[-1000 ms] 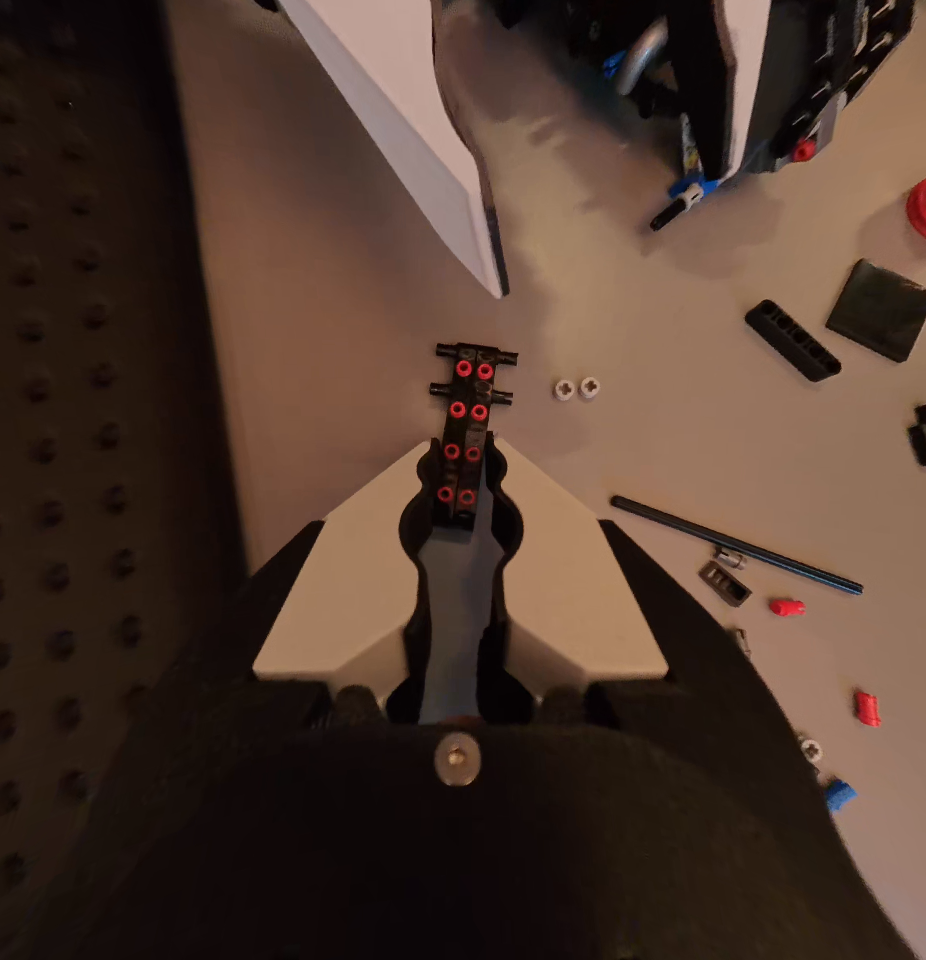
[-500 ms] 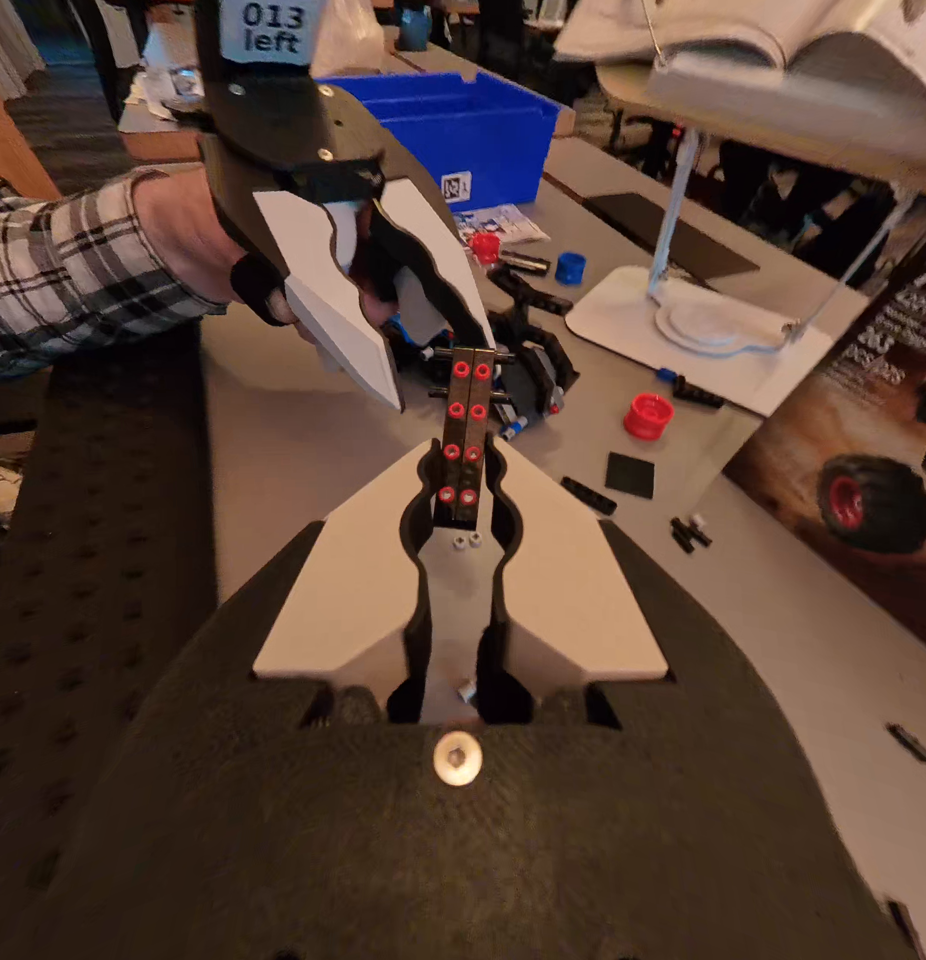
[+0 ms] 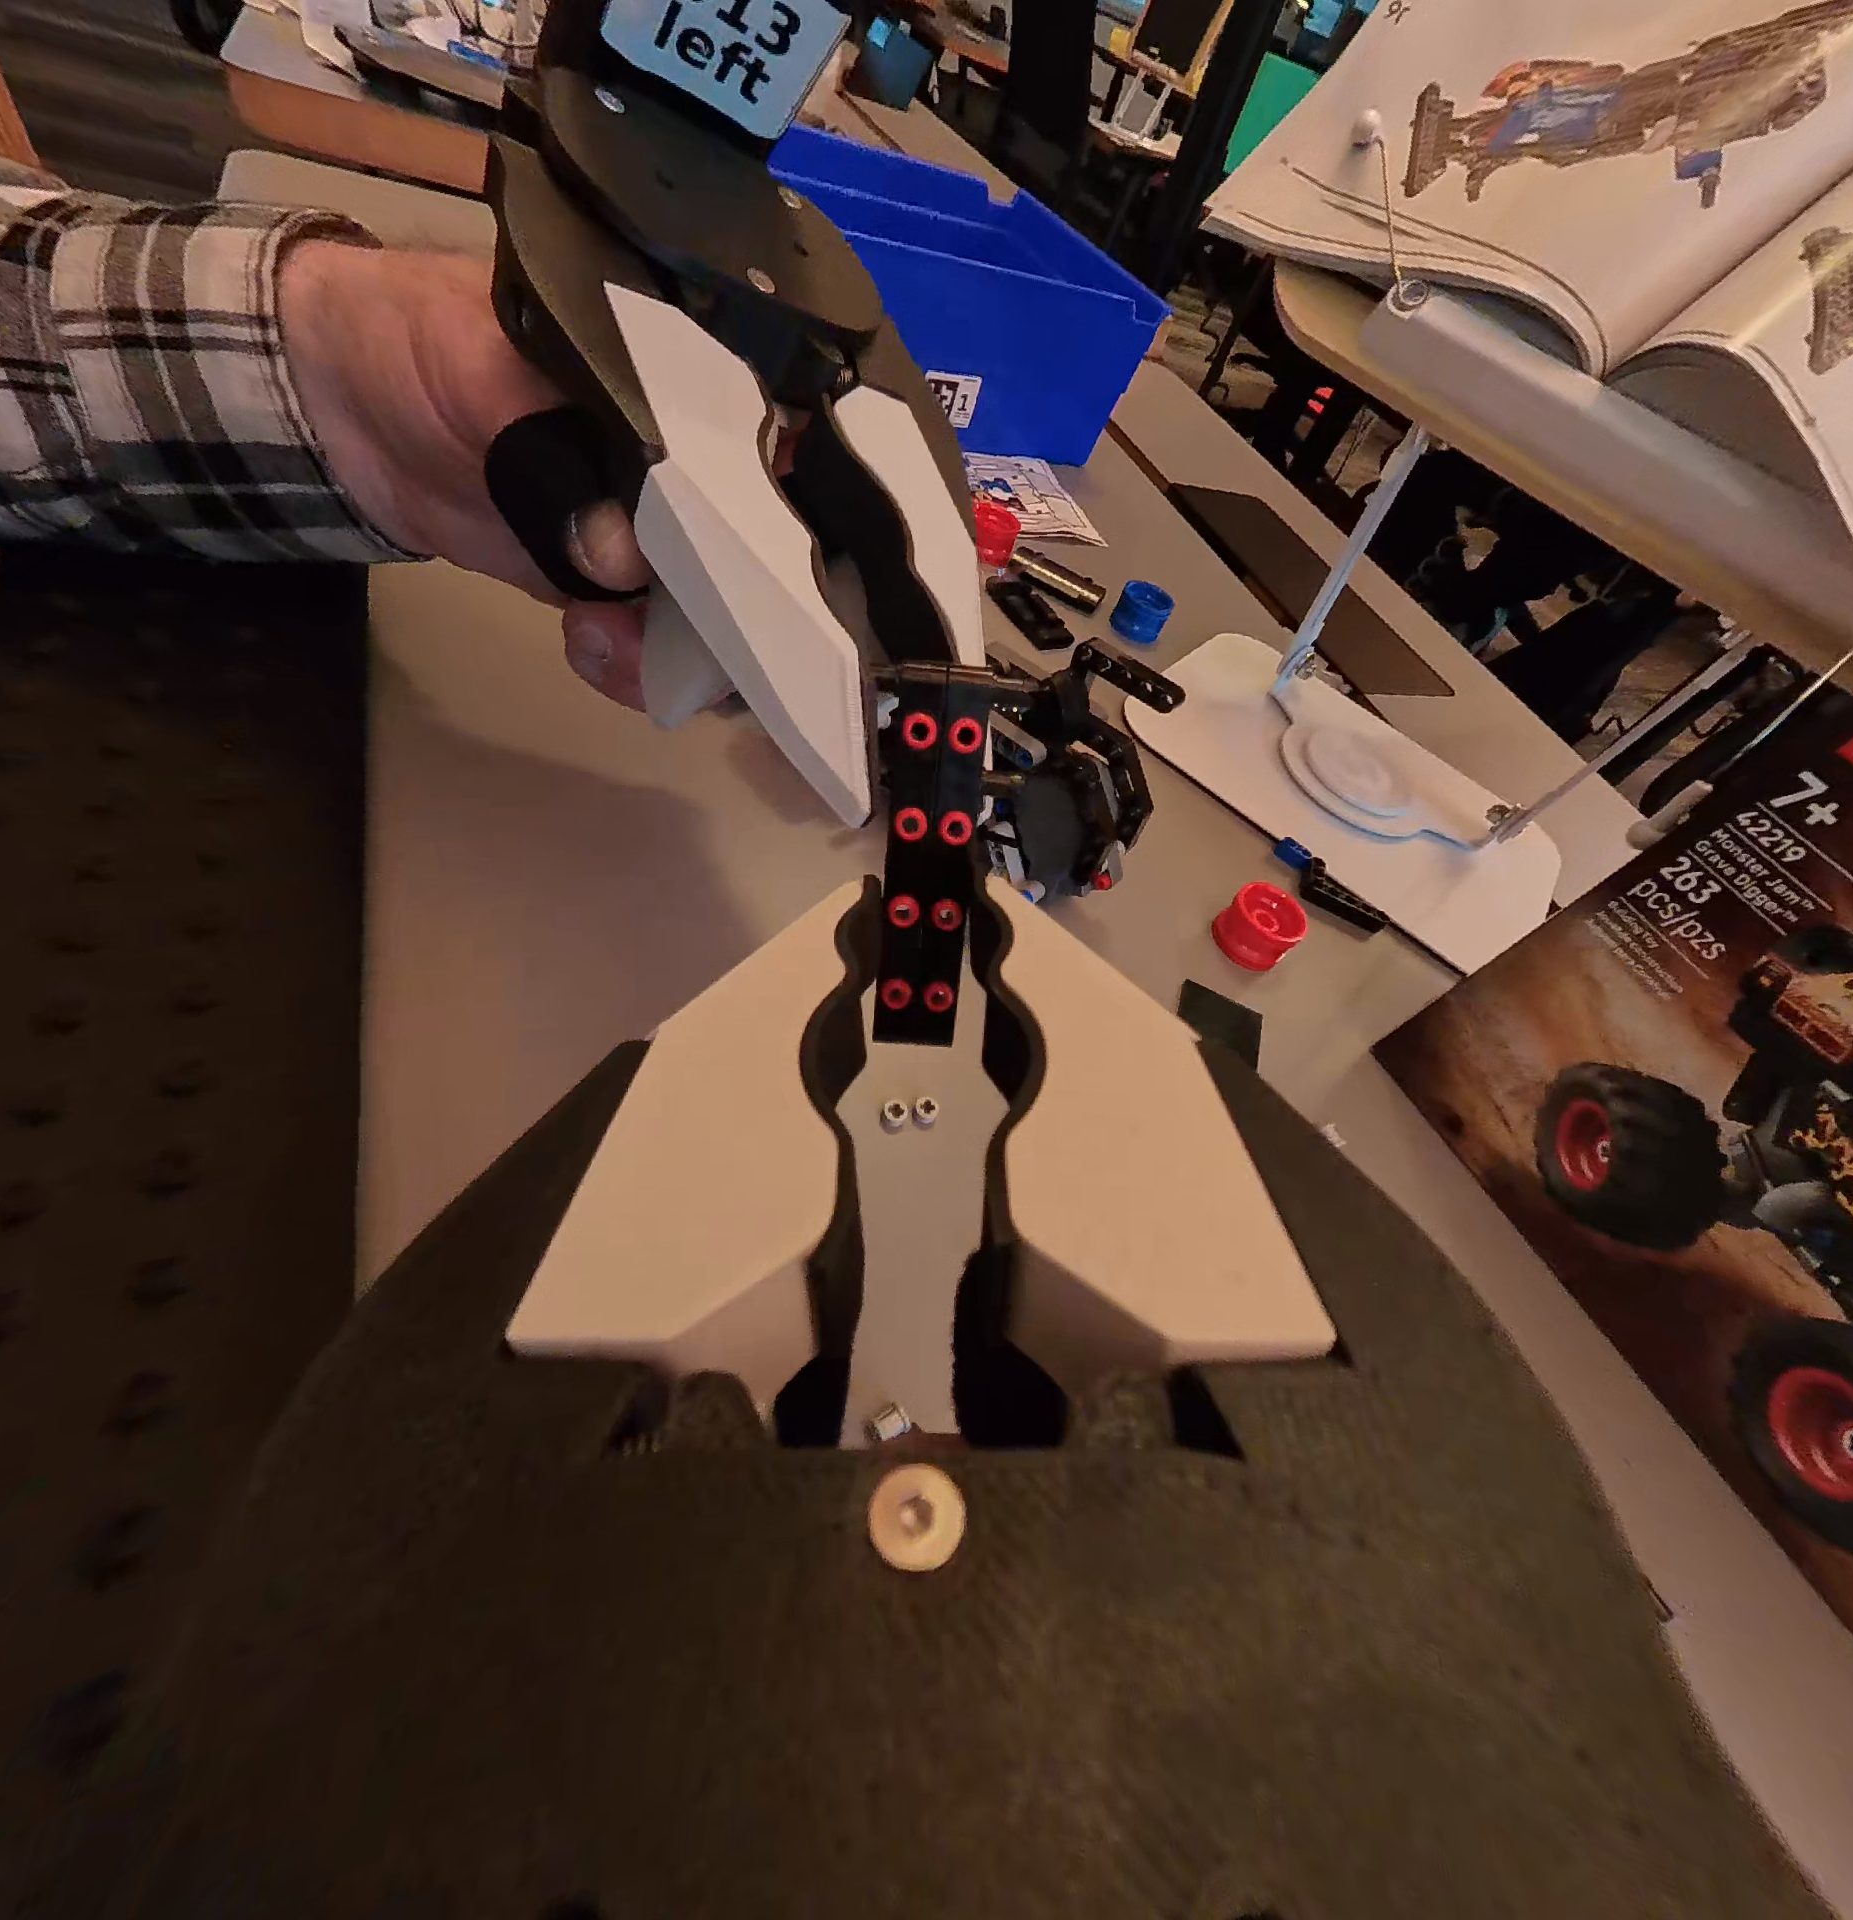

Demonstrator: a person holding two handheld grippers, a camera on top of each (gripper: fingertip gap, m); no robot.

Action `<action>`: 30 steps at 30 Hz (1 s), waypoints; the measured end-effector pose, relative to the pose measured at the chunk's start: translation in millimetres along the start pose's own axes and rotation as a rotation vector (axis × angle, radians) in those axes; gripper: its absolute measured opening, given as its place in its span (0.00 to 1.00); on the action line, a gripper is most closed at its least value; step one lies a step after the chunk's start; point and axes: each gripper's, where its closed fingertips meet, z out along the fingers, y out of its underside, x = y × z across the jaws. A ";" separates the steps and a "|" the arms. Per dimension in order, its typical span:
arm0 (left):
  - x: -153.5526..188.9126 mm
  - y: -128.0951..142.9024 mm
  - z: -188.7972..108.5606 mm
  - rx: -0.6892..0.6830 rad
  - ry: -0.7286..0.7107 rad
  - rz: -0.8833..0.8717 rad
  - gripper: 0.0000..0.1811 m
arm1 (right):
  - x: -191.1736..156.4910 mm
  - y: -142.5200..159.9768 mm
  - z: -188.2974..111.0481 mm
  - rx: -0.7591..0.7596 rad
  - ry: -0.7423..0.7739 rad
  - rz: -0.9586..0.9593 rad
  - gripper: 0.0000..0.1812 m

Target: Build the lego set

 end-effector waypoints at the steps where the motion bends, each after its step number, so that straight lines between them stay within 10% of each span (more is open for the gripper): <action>1: 0.7 -0.2 -0.3 -0.002 0.002 0.007 0.12 | -0.5 -0.7 -0.5 0.004 -0.003 -0.002 0.08; 30: 26.7 5.6 -5.2 -0.050 0.153 0.142 0.04 | -24.8 -10.7 -13.7 0.111 -0.279 0.217 0.06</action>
